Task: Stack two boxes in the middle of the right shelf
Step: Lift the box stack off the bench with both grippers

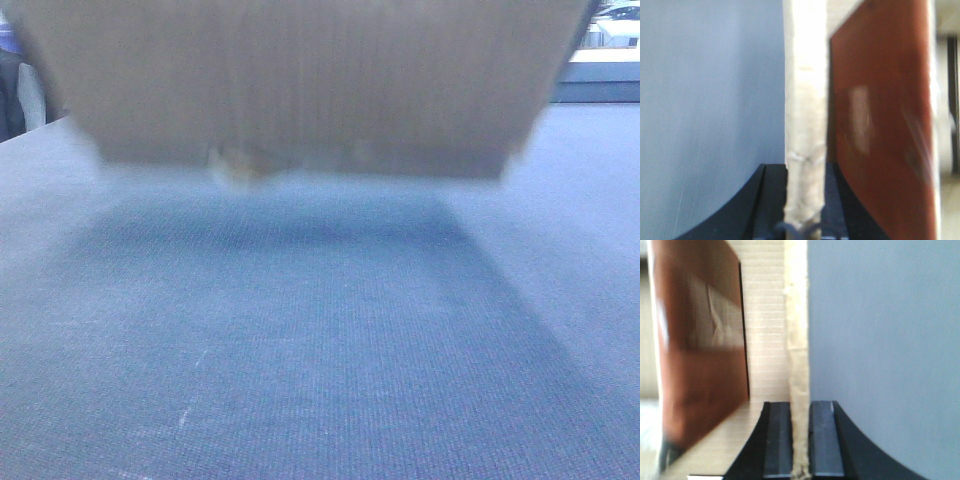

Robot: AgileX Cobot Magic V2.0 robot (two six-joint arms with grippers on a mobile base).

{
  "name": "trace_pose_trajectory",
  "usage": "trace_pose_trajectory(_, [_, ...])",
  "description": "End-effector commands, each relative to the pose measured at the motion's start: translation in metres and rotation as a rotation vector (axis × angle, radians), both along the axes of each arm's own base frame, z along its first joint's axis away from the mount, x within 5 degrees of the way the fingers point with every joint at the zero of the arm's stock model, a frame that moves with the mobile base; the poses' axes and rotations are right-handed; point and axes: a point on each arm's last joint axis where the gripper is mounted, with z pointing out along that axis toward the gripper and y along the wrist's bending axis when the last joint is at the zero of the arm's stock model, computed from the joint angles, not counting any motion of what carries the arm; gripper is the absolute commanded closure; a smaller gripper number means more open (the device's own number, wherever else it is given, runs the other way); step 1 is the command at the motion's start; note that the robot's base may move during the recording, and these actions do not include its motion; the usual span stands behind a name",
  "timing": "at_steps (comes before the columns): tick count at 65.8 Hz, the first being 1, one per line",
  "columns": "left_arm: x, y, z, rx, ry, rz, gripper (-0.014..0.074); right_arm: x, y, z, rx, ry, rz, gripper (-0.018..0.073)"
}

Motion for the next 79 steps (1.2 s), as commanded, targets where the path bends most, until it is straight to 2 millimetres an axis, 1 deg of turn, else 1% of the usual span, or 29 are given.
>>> trace_pose_trajectory(1, [0.002,-0.001,0.023,-0.031,-0.106,-0.011,0.0707,0.003,-0.012,0.021,-0.022,-0.112,-0.028,0.072])
trace_pose_trajectory(6, [0.004,-0.001,0.033,-0.039,-0.158,-0.017,0.0707,0.004,-0.017,0.032,-0.024,-0.153,-0.039,0.072])
trace_pose_trajectory(13, [0.006,0.002,0.041,-0.056,-0.202,-0.017,0.0707,0.007,-0.019,0.041,-0.017,-0.183,-0.047,0.0721])
trace_pose_trajectory(26, [0.007,0.001,0.046,-0.074,-0.25,-0.035,0.0707,0.017,-0.013,0.04,-0.069,-0.233,0.015,0.0721])
trace_pose_trajectory(33, [0.008,0.0,0.049,-0.08,-0.283,-0.05,0.0707,0.017,-0.013,0.04,-0.074,-0.23,0.016,0.0722])
trace_pose_trajectory(48, [0.008,0.0,0.049,-0.083,-0.278,-0.049,0.0707,0.017,-0.013,0.04,-0.12,-0.235,0.045,0.0722])
trace_pose_trajectory(65, [0.008,0.0,0.048,-0.081,-0.273,-0.046,0.0707,0.017,-0.013,0.041,-0.112,-0.236,0.043,0.0722])
trace_pose_trajectory(79, [0.008,0.0,0.048,-0.081,-0.272,-0.046,0.0707,0.02,-0.014,0.045,-0.09,-0.292,0.051,0.0722])
